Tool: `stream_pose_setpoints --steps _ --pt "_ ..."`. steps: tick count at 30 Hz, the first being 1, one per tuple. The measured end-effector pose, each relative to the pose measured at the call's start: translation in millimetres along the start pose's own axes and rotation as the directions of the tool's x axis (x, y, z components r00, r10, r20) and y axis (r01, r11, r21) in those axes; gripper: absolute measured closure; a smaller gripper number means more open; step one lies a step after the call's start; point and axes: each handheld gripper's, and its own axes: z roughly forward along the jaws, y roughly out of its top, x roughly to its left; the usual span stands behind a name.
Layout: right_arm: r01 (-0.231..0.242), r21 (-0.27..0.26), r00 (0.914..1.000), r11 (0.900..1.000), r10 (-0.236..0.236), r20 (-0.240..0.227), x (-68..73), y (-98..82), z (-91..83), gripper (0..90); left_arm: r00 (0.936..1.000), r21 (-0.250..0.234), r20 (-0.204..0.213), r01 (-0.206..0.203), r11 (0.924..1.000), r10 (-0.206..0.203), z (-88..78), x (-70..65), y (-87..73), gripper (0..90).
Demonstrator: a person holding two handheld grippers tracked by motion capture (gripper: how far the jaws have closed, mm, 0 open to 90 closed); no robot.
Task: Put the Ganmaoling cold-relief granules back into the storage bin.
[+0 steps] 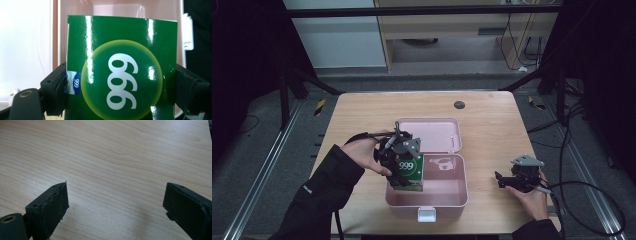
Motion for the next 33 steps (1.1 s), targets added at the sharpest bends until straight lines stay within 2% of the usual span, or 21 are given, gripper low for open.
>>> stream_pose_setpoints --steps 8,23,26,30,33 --pt "0.004 0.003 1.0000 1.000 -0.004 -0.003 0.2 -0.2 0.6 6.5 0.9999 -0.001 0.010 0.009 1.0000 -0.009 14.1 2.1 -5.0 14.4" --pt "0.007 0.009 1.0000 1.000 -0.007 -0.002 0.7 -0.4 1.3 6.5 0.9994 0.046 0.032 0.015 0.9988 -0.017 47.3 2.6 -12.4 14.4" --pt "0.009 0.010 1.0000 1.000 -0.009 -0.003 0.9 -0.5 1.5 6.4 0.9995 0.074 0.030 0.002 0.9972 -0.004 53.3 2.2 -13.6 14.3" --pt "0.009 0.013 1.0000 1.000 -0.009 -0.003 0.8 -0.5 1.3 6.3 0.9994 0.062 0.032 0.013 0.9980 -0.015 57.3 1.9 -16.5 14.1" --pt "0.007 0.011 1.0000 1.000 -0.007 -0.005 1.0 -0.5 1.7 6.1 0.9994 0.073 0.029 0.018 0.9972 -0.020 61.7 1.6 -19.6 13.9"
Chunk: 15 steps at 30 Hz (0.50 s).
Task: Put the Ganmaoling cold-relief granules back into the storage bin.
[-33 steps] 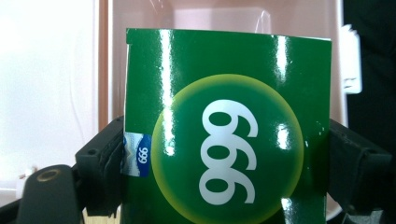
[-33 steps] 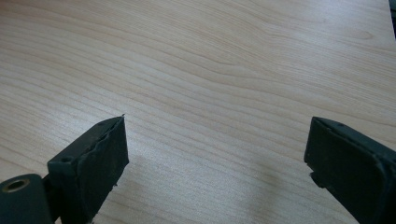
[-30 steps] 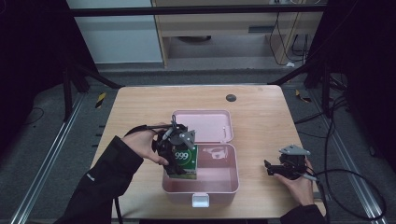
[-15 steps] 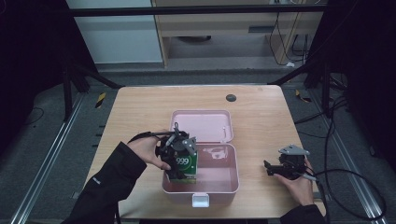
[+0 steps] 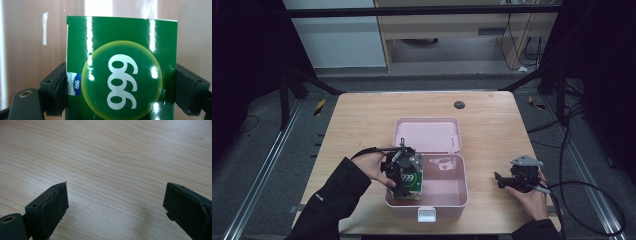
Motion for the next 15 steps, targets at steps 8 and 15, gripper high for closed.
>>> stream_pose_setpoints --steps 8,15 --pt "0.001 0.004 1.0000 1.000 -0.001 0.000 0.0 -0.1 0.5 5.4 1.0000 0.022 -0.008 -0.002 0.9997 0.003 5.7 -0.9 -1.3 12.9" --pt "-0.001 0.006 1.0000 1.000 0.001 0.001 -0.1 0.1 0.4 5.0 0.9995 -0.079 -0.030 0.007 0.9969 -0.009 -14.9 -2.4 -2.9 11.1"
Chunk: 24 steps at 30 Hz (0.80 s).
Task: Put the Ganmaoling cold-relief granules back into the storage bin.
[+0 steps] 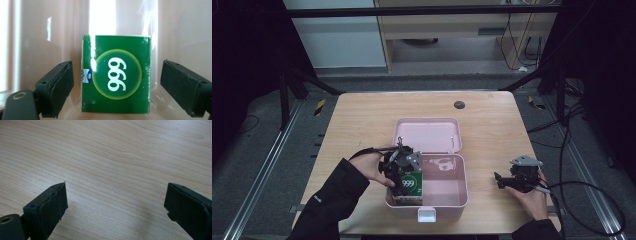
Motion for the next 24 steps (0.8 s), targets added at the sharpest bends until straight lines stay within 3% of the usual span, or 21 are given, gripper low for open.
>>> stream_pose_setpoints --steps 1,4,5,7,12,17,19,20,22,24 --pt "0.000 0.000 1.0000 1.000 0.000 0.000 0.0 0.0 0.0 5.0 1.0000 0.000 0.000 0.000 1.0000 0.000 0.0 0.0 0.0 11.4" --pt "-0.002 0.000 1.0000 1.000 0.002 0.002 -0.4 0.1 -0.2 5.1 0.9995 -0.073 -0.027 0.014 0.9973 -0.016 -18.3 -2.1 -2.1 14.0" --pt "-0.002 0.000 1.0000 1.000 0.002 0.002 -0.4 0.1 -0.2 5.1 0.9995 -0.073 -0.027 0.014 0.9973 -0.016 -18.3 -2.1 -2.1 15.7" --pt "-0.008 -0.002 1.0000 1.000 0.008 0.002 -0.7 0.2 -0.9 5.3 0.9978 -0.136 -0.053 0.032 0.9903 -0.039 -33.7 -3.5 -6.5 17.9" --pt "-0.008 -0.006 0.9999 1.000 0.008 0.006 -1.5 0.4 -1.5 5.6 0.9926 -0.184 -0.095 0.058 0.9813 -0.076 -52.8 -5.5 -16.2 23.3" --pt "-0.009 -0.007 0.9999 1.000 0.009 0.007 -1.6 0.4 -1.6 5.7 0.9840 -0.232 -0.127 0.093 0.9682 -0.125 -71.8 -8.8 -34.6 25.9" --pt "-0.010 -0.007 0.9999 1.000 0.010 0.008 -1.6 0.4 -2.0 6.0 0.9765 -0.247 -0.146 0.119 0.9616 -0.159 -78.7 -10.9 -47.4 27.1" --pt "-0.010 -0.007 0.9999 1.000 0.010 0.008 -1.6 0.4 -2.0 6.0 0.9765 -0.247 -0.146 0.119 0.9616 -0.159 -78.7 -10.9 -47.4 27.2" --pt "-0.018 -0.013 0.9998 1.000 0.018 0.006 -1.7 0.5 -2.6 6.4 0.9705 -0.242 -0.168 0.129 0.9618 -0.173 -81.4 -11.3 -55.7 27.5" --pt "-0.019 -0.013 0.9998 1.000 0.019 0.007 -1.7 0.5 -2.7 6.5 0.9640 -0.255 -0.179 0.148 0.9556 -0.197 -82.2 -12.0 -64.6 27.4"
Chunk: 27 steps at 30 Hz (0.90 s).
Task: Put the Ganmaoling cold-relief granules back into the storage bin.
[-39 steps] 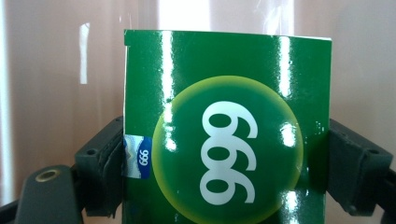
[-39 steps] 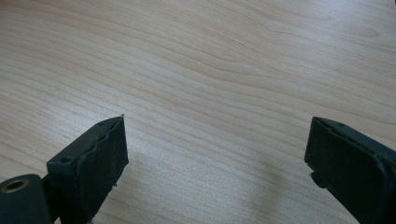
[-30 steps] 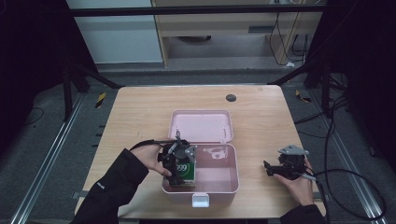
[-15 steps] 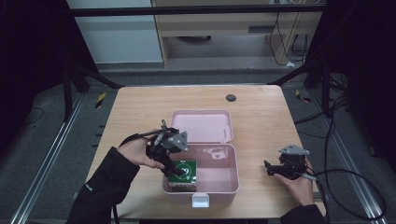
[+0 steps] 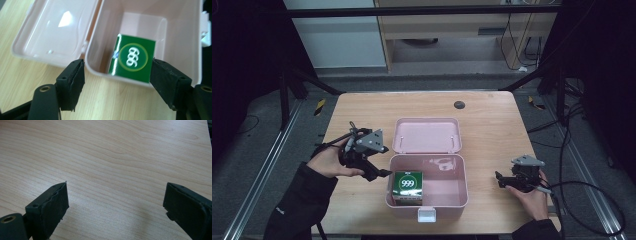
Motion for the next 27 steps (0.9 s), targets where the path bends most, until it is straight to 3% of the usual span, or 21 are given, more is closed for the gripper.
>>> stream_pose_setpoints --steps 3,7,10,11,16,19,20,21,23,24,25,26,27 --pt "0.002 -0.004 1.0000 1.000 -0.002 0.003 0.2 -0.2 -0.4 7.0 0.9984 -0.020 -0.027 0.050 0.9986 -0.050 -1.6 3.6 -19.7 27.4" --pt "0.003 -0.002 1.0000 1.000 -0.003 0.002 0.6 -0.4 -0.2 7.3 0.9954 -0.018 -0.047 0.083 0.9964 -0.084 2.4 4.8 -35.4 26.8" --pt "0.003 -0.003 1.0000 1.000 -0.003 0.003 0.8 -0.5 -0.4 7.7 0.9867 0.010 -0.091 0.136 0.9906 -0.135 9.5 3.5 -54.5 26.3" --pt "0.001 -0.004 1.0000 1.000 -0.001 0.001 0.8 -0.4 -0.7 7.7 0.9868 -0.001 -0.098 0.129 0.9916 -0.129 12.5 5.1 -58.5 26.3" --pt "0.003 -0.004 1.0000 1.000 -0.002 0.002 0.8 -0.4 -1.1 7.9 0.9768 -0.021 -0.102 0.187 0.9822 -0.188 23.2 5.5 -74.4 25.6" --pt "0.004 -0.005 1.0000 1.000 -0.004 0.003 0.7 -0.4 -1.2 7.9 0.9681 -0.018 -0.120 0.219 0.9755 -0.220 32.5 4.5 -85.5 24.6" --pt "0.002 -0.005 1.0000 1.000 -0.002 0.003 0.7 -0.4 -1.2 7.8 0.9611 -0.027 -0.122 0.247 0.9687 -0.248 38.2 3.1 -92.2 24.2" --pt "0.001 -0.005 1.0000 1.000 -0.001 0.005 0.8 -0.5 -1.2 7.8 0.9611 -0.027 -0.122 0.247 0.9687 -0.248 38.2 3.1 -92.2 23.3" --pt "0.002 -0.007 1.0000 1.000 -0.002 0.005 0.6 -0.5 -1.2 7.7 0.9505 -0.043 -0.137 0.276 0.9603 -0.279 45.4 1.3 -102.6 21.4" --pt "0.002 -0.007 1.0000 1.000 -0.002 0.005 0.6 -0.5 -1.2 7.7 0.9505 -0.043 -0.137 0.276 0.9603 -0.279 45.4 1.3 -102.6 21.4" --pt "0.000 -0.007 1.0000 1.000 0.001 0.005 0.6 -0.5 -1.2 7.6 0.9439 -0.052 -0.141 0.294 0.9543 -0.299 47.6 1.4 -106.2 21.4" --pt "-0.004 -0.004 1.0000 1.000 0.004 0.005 0.5 -0.5 -1.4 7.4 0.9310 -0.068 -0.154 0.324 0.9435 -0.331 52.0 1.6 -113.6 21.2" --pt "-0.004 -0.004 1.0000 1.000 0.004 0.005 0.5 -0.5 -1.4 7.4 0.9310 -0.068 -0.154 0.324 0.9435 -0.331 52.0 1.6 -113.6 21.0"
